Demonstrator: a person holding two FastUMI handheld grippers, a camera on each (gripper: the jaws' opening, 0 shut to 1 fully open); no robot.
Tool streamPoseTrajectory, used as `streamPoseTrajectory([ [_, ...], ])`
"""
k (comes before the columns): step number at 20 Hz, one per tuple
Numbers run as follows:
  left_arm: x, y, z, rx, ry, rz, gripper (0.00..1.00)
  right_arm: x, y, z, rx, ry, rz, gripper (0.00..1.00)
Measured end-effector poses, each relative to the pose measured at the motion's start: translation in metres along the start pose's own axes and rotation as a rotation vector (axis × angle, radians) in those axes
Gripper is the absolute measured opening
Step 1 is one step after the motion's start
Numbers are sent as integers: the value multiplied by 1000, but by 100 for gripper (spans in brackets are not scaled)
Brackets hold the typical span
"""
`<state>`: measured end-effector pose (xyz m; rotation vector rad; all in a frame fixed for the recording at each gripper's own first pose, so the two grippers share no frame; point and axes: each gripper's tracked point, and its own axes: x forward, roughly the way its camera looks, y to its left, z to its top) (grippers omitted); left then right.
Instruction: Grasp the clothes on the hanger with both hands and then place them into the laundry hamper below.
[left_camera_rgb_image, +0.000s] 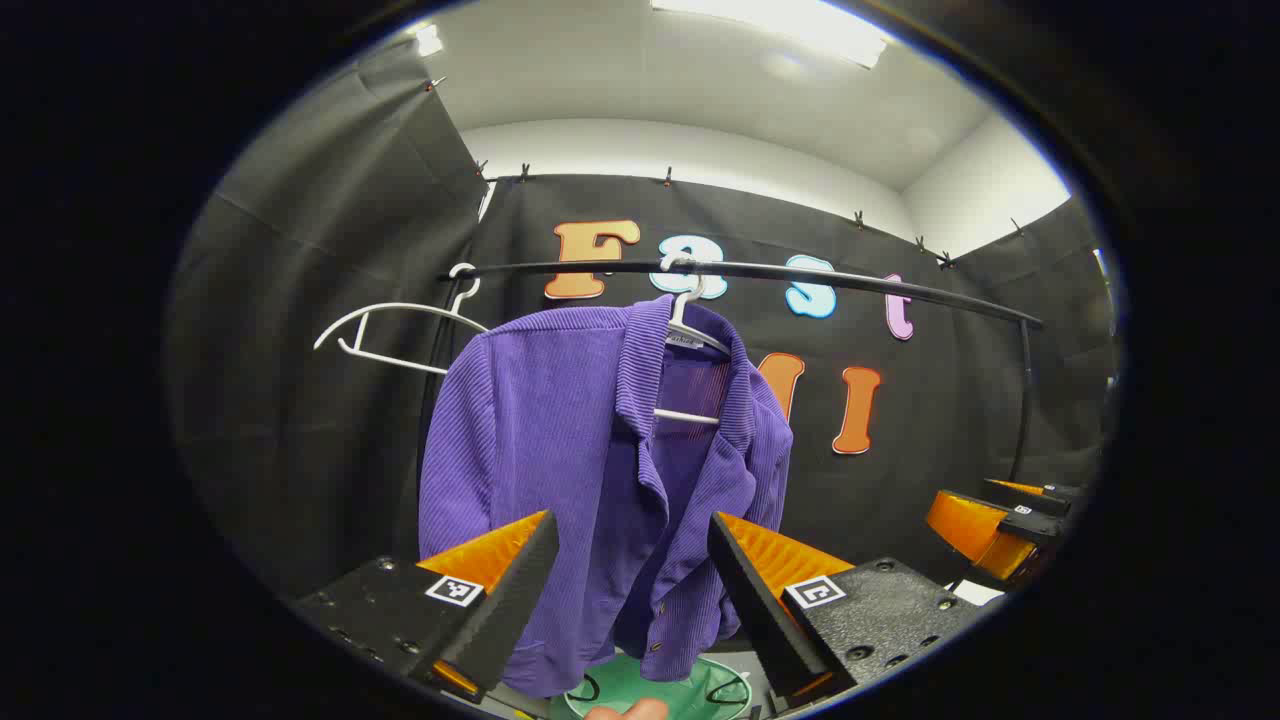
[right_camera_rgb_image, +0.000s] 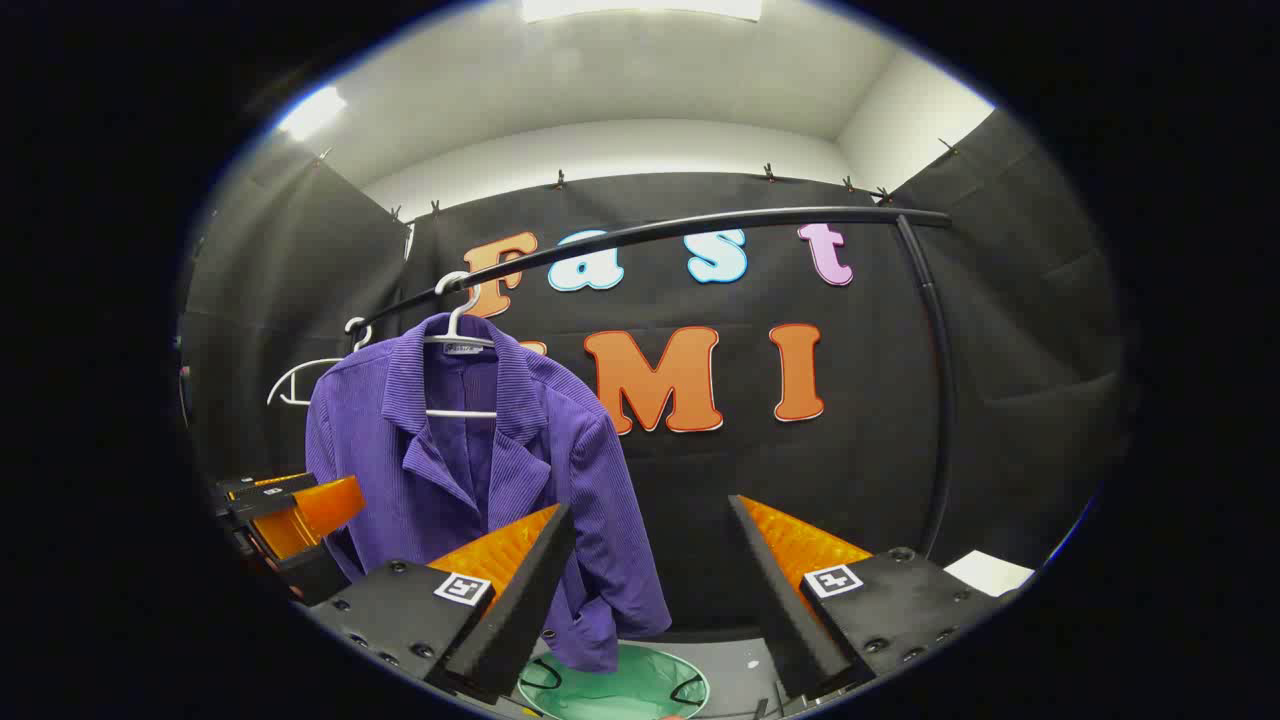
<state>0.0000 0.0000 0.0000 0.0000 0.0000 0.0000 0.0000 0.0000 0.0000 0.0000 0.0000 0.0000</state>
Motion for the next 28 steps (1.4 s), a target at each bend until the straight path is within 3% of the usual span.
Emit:
streamPoseTrajectory([
  [3,-2,0,1,4,-2,-4,99,-3,2,0,-2,1,3,98],
  [4,-3,-2,3,6,-3,-5,95,-5,2,0,-1,-1,4,98],
  [12,-11,0,6,10,-6,-13,99,-15,7,3,-10,-10,6,98],
  [14,-14,0,7,-2,-6,-17,95,-18,8,2,-15,-10,5,98],
  [21,-22,14,13,12,-22,9,95,-22,18,2,-15,-5,25,98],
  [23,-25,19,14,9,-26,15,99,-22,21,2,-21,-2,28,98],
  [24,-26,22,15,7,-26,17,95,-23,23,2,-25,0,27,98],
  [28,-31,34,23,-45,-45,14,95,-15,40,-10,-55,31,31,95],
])
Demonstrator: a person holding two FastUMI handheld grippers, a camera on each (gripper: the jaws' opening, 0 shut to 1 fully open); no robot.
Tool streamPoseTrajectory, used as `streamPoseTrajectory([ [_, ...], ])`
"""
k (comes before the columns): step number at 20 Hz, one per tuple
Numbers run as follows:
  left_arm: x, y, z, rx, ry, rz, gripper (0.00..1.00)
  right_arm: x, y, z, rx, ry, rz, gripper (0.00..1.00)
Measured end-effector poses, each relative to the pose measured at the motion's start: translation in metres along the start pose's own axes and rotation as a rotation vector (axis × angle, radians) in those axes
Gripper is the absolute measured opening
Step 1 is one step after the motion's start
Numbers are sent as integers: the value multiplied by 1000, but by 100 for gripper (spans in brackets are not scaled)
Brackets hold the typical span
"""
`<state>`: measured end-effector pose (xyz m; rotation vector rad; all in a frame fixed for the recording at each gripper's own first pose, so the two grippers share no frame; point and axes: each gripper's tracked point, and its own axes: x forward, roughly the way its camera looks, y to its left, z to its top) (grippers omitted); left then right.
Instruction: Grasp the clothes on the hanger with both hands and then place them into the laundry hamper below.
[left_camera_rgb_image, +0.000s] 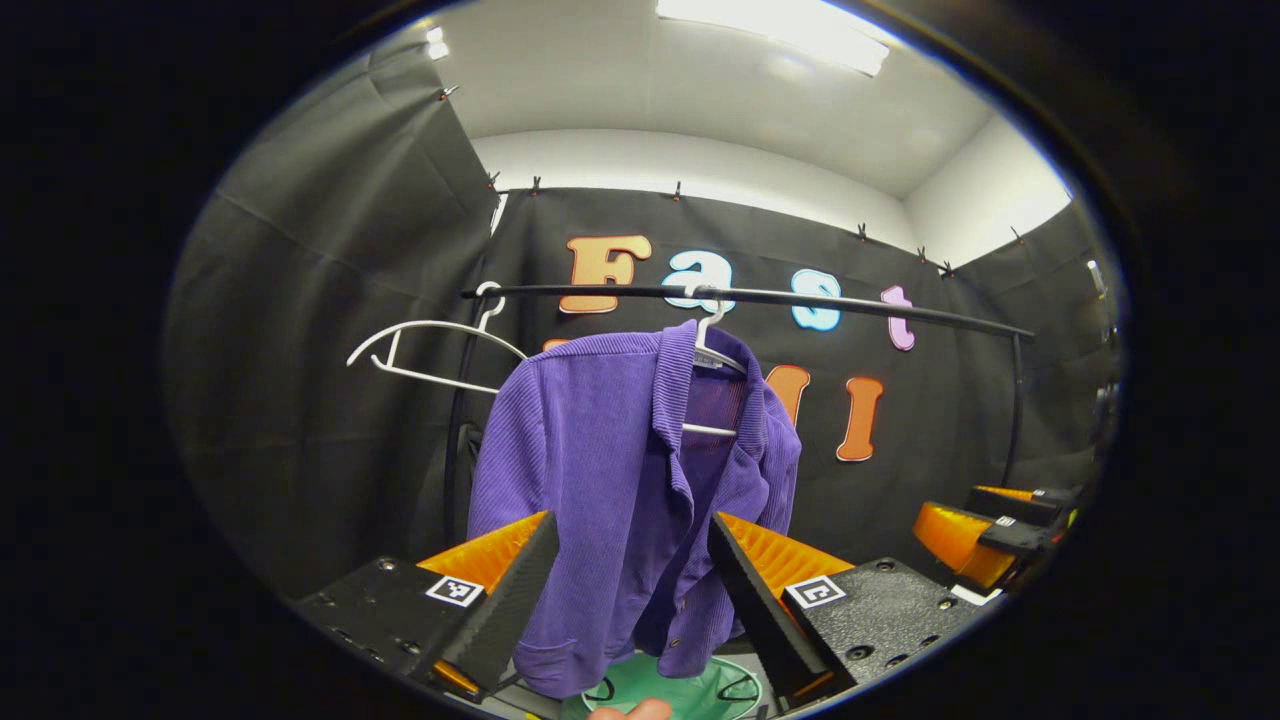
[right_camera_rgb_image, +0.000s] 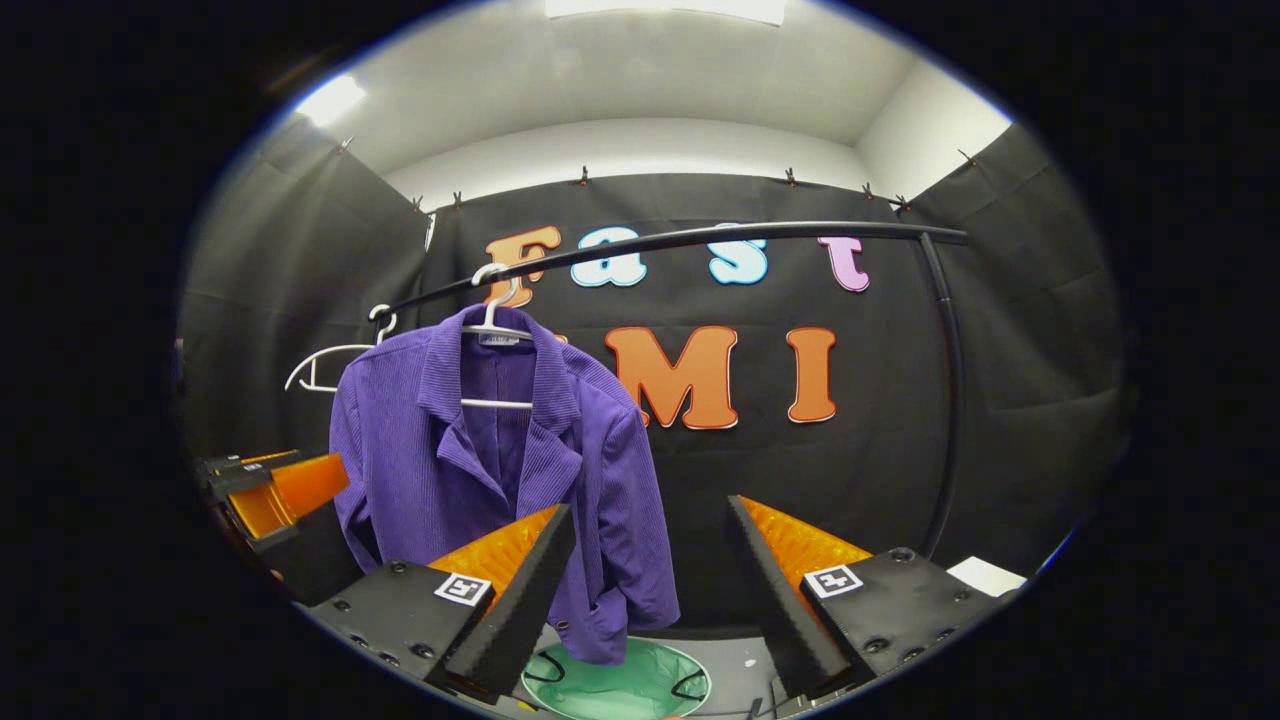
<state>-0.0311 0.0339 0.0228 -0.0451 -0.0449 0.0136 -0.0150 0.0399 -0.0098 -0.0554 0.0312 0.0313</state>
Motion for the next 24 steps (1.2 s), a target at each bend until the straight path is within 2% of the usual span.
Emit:
streamPoseTrajectory([
  [3,0,14,8,-31,-21,4,95,13,25,-1,-15,10,28,98],
  [6,-7,36,8,-5,-14,-6,95,34,61,-10,36,30,88,98],
  [8,-13,53,7,20,-10,4,91,54,78,-27,25,63,84,98],
  [10,-17,61,4,-7,2,5,91,79,99,-42,21,90,90,100],
  [12,-18,71,-1,-30,26,24,94,105,115,-51,70,117,94,99],
  [13,-17,76,-2,-24,28,39,95,118,119,-55,95,125,92,94],
  [15,-15,81,0,13,17,75,95,146,119,-65,129,138,88,93],
  [18,-12,84,2,67,-9,187,95,187,119,-91,181,208,115,93],
  [19,-11,80,-2,58,0,220,95,201,120,-97,204,220,135,94],
  [20,-9,72,-8,39,9,245,94,211,117,-98,211,222,150,100],
  [21,-7,62,-12,16,12,259,91,224,111,-102,202,216,148,100],
  [22,-5,54,-17,-2,15,271,95,233,100,-104,179,214,136,100],
  [24,0,39,-28,-12,27,295,95,247,80,-109,157,211,122,100],
])
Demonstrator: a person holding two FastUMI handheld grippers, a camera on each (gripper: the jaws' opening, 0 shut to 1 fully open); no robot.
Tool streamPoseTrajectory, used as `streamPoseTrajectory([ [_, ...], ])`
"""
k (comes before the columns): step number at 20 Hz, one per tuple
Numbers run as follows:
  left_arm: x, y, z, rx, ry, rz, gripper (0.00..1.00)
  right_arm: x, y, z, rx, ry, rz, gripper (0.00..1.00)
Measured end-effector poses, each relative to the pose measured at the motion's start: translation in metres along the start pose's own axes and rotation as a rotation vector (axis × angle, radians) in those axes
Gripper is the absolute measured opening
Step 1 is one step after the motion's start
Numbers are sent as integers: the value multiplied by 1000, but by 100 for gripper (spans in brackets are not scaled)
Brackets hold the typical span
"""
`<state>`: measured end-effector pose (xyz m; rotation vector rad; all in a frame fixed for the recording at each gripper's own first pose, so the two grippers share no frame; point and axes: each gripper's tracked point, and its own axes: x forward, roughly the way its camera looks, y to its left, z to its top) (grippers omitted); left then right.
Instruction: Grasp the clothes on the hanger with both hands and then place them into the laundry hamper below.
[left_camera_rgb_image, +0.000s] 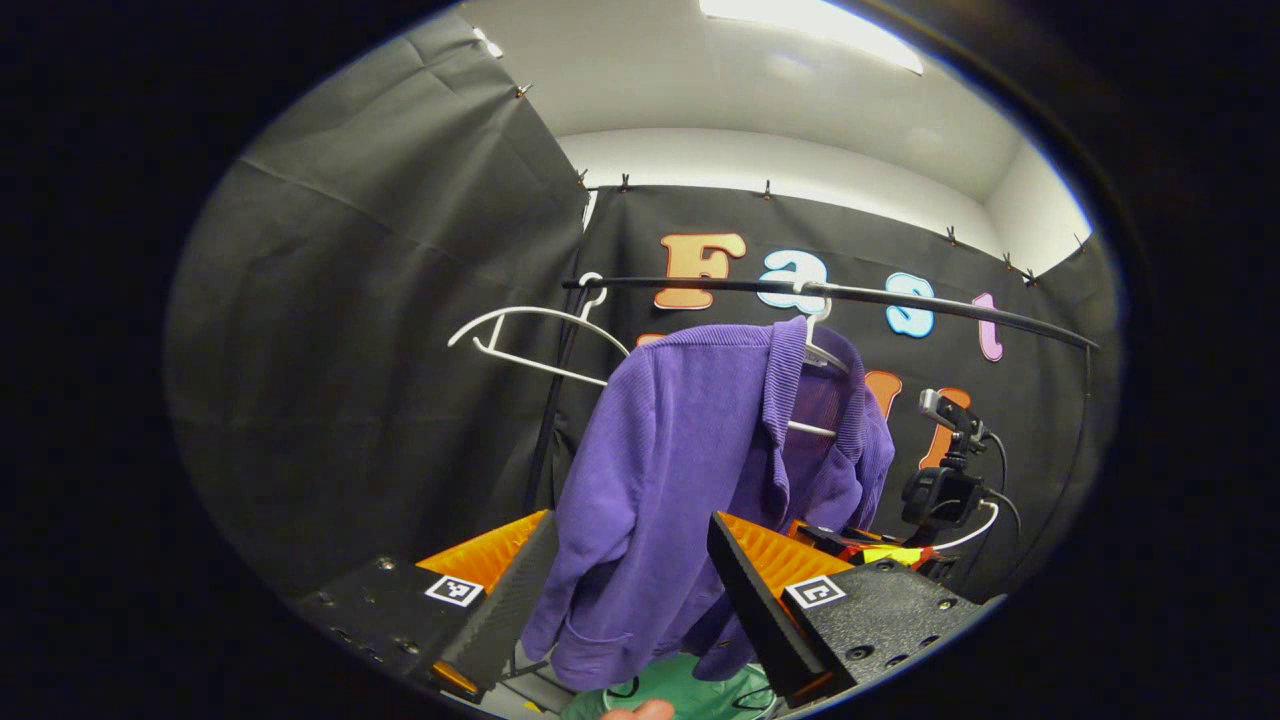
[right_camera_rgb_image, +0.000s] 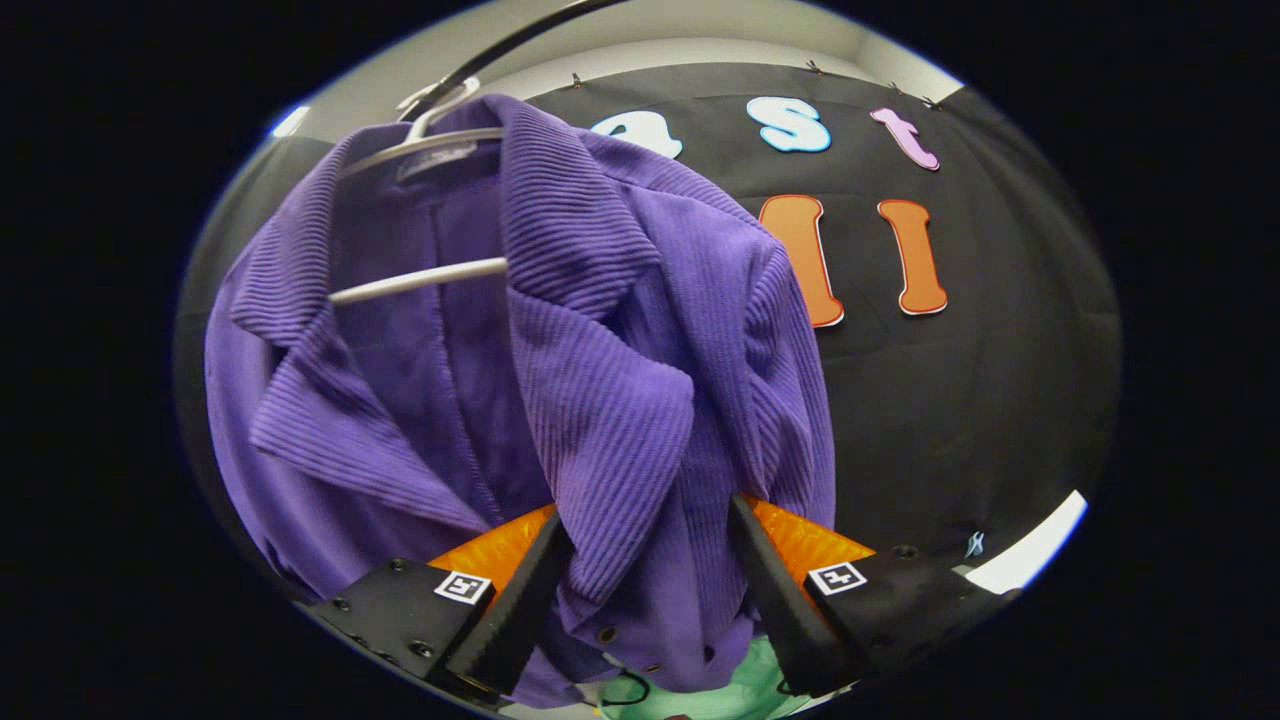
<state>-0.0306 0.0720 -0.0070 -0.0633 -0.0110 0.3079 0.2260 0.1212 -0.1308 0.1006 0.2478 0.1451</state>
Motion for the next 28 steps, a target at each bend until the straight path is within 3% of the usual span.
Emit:
streamPoseTrajectory([
  [2,4,-21,-9,1,3,-10,91,8,-11,5,20,-6,49,99],
  [3,8,-32,-14,3,8,-28,95,10,-19,9,32,-12,74,78],
  [6,23,-62,-39,3,49,-69,91,-3,-31,23,26,-19,186,13],
  [8,38,-85,-61,4,93,-103,95,-21,-43,32,8,-33,230,8],
  [11,69,-110,-91,50,132,-143,92,-58,-57,51,-13,-71,287,7],
  [12,79,-117,-99,62,135,-139,95,-69,-59,58,-8,-81,306,1],
  [13,89,-123,-103,61,127,-132,91,-79,-66,66,-5,-99,314,7],
  [16,117,-139,-103,12,75,-111,95,-106,-84,81,3,-139,323,7],
  [17,127,-142,-104,-2,64,-93,95,-110,-86,83,4,-142,330,1],
  [18,138,-142,-105,-13,57,-72,95,-113,-86,85,1,-145,337,7],
  [19,144,-141,-105,-12,44,-41,92,-115,-85,86,-5,-147,343,7],
  [20,147,-133,-104,1,23,9,95,-118,-82,86,-10,-151,348,7],
  [21,149,-118,-100,23,-12,81,91,-121,-81,86,-15,-150,354,7],
  [22,148,-103,-96,43,-49,159,95,-125,-79,84,-19,-147,361,7],
  [23,145,-86,-94,66,-85,231,91,-124,-79,84,-24,-147,364,7],
  [26,134,-28,-80,209,-143,421,91,-121,-82,86,-27,-152,368,7],
  [28,120,-1,-65,276,-157,482,89,-120,-85,85,-33,-146,369,7],
])
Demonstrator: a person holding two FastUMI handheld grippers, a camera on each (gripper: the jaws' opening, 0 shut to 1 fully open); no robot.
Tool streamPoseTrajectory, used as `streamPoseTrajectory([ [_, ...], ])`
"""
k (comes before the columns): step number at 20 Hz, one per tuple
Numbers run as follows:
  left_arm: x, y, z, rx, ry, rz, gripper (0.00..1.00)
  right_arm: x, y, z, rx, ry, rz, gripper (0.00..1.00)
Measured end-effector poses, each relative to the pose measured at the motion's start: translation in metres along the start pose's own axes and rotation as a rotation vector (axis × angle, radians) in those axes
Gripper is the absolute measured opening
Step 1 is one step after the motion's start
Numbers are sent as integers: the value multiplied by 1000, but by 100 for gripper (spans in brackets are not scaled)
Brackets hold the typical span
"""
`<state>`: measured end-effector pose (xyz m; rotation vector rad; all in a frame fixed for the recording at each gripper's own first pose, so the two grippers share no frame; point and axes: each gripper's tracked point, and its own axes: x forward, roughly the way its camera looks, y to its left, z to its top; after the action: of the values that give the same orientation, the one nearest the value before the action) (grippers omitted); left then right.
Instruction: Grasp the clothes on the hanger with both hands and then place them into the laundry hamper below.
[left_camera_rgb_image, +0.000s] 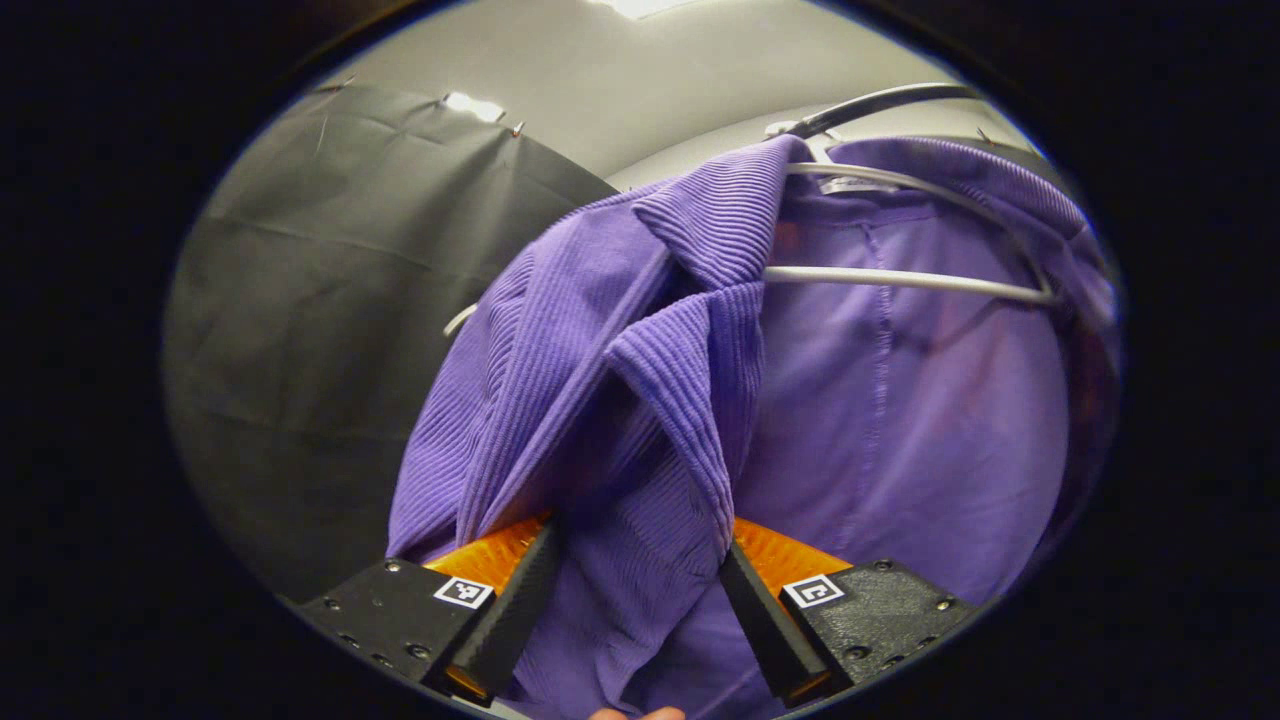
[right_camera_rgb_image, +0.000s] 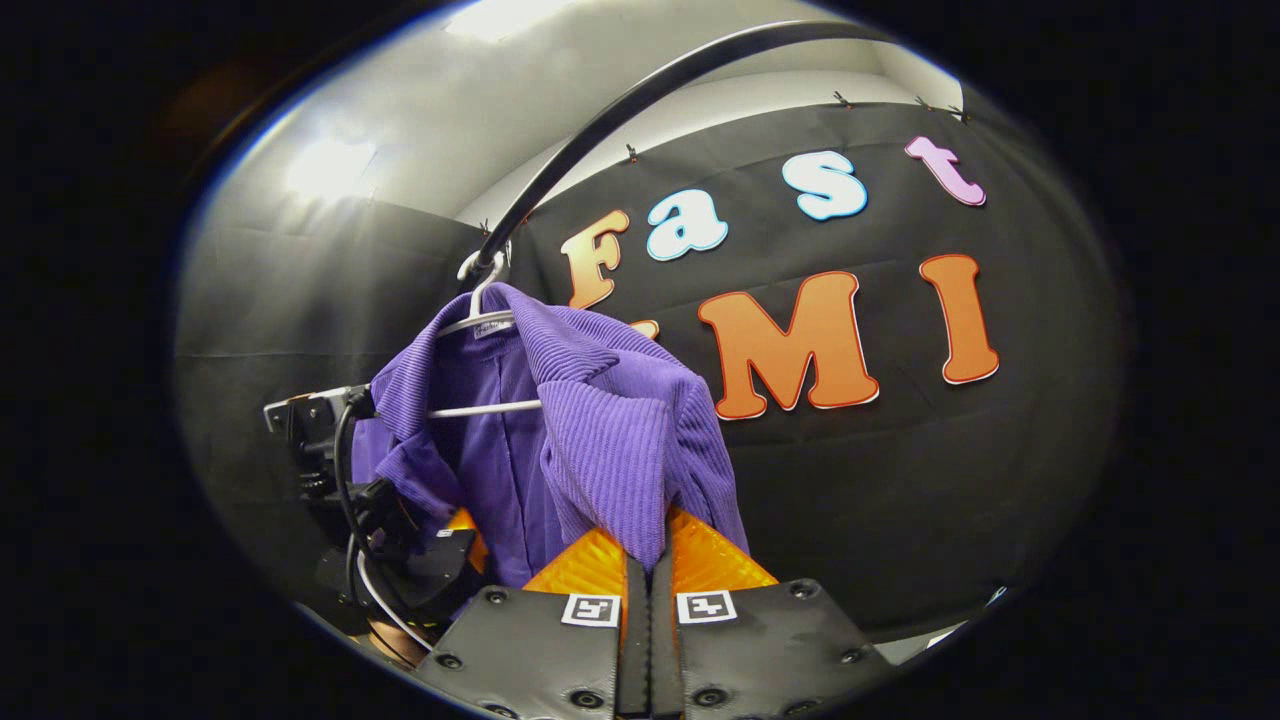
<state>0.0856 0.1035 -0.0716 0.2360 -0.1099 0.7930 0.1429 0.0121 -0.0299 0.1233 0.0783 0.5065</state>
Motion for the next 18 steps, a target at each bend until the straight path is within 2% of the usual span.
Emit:
streamPoseTrajectory([
  [2,4,29,11,38,-20,15,89,2,-7,1,-27,-10,-14,7],
  [3,2,42,12,49,-1,3,64,5,-12,1,-51,-20,-34,7],
  [5,-4,46,19,35,39,-108,14,7,-22,5,-90,-44,-87,7],
  [7,-13,57,36,58,17,-154,2,9,-26,12,-116,-74,-131,7],
  [10,-22,78,70,114,-46,-142,0,-1,-29,35,-159,-161,-197,7],
  [16,-16,102,125,69,-128,-129,5,-9,-32,65,-165,-268,-290,7],
  [18,-16,106,152,69,-188,-130,2,-13,-33,76,-178,-302,-308,7],
])
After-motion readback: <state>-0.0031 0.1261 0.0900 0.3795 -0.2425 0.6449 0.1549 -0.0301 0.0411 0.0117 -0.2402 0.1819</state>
